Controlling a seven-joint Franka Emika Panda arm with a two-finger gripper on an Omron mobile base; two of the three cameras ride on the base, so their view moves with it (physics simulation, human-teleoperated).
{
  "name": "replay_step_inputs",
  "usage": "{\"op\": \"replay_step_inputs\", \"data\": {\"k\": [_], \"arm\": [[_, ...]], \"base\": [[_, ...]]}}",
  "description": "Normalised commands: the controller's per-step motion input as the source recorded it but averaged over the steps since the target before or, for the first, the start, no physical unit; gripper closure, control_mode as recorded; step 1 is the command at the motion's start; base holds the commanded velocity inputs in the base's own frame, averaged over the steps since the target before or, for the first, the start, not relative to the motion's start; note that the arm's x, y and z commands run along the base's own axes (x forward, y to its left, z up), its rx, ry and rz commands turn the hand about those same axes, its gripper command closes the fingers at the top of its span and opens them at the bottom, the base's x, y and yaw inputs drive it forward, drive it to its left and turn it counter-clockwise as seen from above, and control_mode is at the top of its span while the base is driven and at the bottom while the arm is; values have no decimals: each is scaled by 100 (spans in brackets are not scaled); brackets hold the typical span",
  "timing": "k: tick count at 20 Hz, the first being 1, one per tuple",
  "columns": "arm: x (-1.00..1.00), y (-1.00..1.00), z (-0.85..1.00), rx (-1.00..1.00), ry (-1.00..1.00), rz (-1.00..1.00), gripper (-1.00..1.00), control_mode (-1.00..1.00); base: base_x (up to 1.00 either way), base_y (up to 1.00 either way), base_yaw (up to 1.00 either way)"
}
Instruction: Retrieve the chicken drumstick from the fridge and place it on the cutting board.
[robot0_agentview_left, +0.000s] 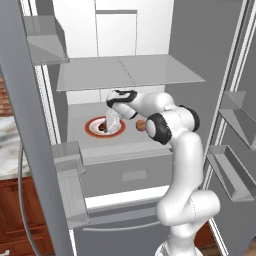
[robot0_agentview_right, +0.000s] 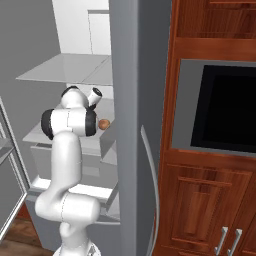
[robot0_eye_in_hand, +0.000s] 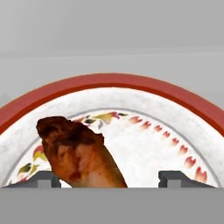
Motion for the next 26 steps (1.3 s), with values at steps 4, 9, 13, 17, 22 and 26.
{"op": "replay_step_inputs", "data": {"k": [4, 9, 13, 17, 22, 26], "arm": [[0, 2, 0, 0, 0, 1, 100, -100], [0, 0, 0, 0, 0, 0, 100, -100], [0, 0, 0, 0, 0, 0, 100, -100], [0, 0, 0, 0, 0, 0, 100, -100], [0, 0, 9, 0, 0, 0, 100, -100], [0, 0, 8, 0, 0, 0, 100, -100]], "base": [[0, 0, 0], [0, 0, 0], [0, 0, 0], [0, 0, 0], [0, 0, 0], [0, 0, 0]]}}
